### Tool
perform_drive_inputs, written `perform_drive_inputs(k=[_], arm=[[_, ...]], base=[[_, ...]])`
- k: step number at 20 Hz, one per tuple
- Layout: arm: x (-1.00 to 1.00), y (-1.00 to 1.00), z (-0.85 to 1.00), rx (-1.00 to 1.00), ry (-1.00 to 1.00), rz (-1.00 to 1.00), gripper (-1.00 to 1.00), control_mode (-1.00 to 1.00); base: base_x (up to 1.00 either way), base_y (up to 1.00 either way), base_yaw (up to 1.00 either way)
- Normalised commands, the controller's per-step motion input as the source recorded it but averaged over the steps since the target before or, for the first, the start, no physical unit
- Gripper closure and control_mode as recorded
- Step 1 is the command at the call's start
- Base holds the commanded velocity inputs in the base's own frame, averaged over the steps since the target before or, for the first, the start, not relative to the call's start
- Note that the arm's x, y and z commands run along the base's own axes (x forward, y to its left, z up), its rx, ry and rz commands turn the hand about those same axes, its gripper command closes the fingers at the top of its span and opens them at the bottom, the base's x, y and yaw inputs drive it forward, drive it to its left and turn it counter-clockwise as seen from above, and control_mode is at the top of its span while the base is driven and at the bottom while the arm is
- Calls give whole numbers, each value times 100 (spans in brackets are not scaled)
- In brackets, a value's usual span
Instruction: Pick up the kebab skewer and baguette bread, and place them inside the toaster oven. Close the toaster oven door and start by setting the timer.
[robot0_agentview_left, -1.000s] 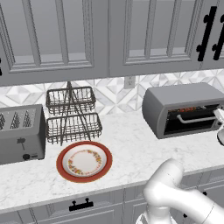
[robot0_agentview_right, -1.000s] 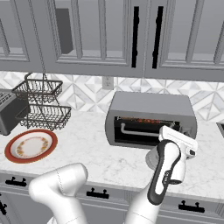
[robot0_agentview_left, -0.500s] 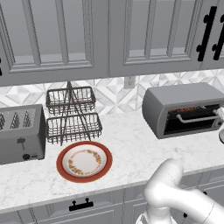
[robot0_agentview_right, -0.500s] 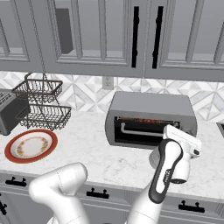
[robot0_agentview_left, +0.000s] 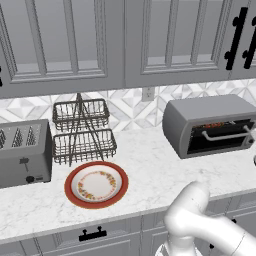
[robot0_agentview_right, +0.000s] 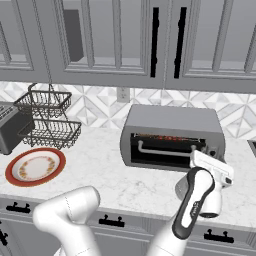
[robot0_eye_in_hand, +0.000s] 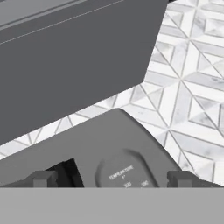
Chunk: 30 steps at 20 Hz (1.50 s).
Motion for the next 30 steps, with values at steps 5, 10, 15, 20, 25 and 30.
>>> perform_drive_inputs(k=[5, 10, 15, 20, 25, 30], arm=[[25, 3, -15, 0, 0, 0, -100, -100], [37, 24, -37, -7, 0, 9, -100, -100], [37, 28, -42, -8, 0, 15, -100, -100], [47, 43, -18, -4, 0, 3, -100, -100], [51, 60, -5, -6, 0, -13, -100, -100], [4, 81, 0, -12, -2, -37, -100, -100]], base=[[0, 0, 0], [0, 0, 0], [0, 0, 0], [0, 0, 0], [0, 0, 0], [0, 0, 0]])
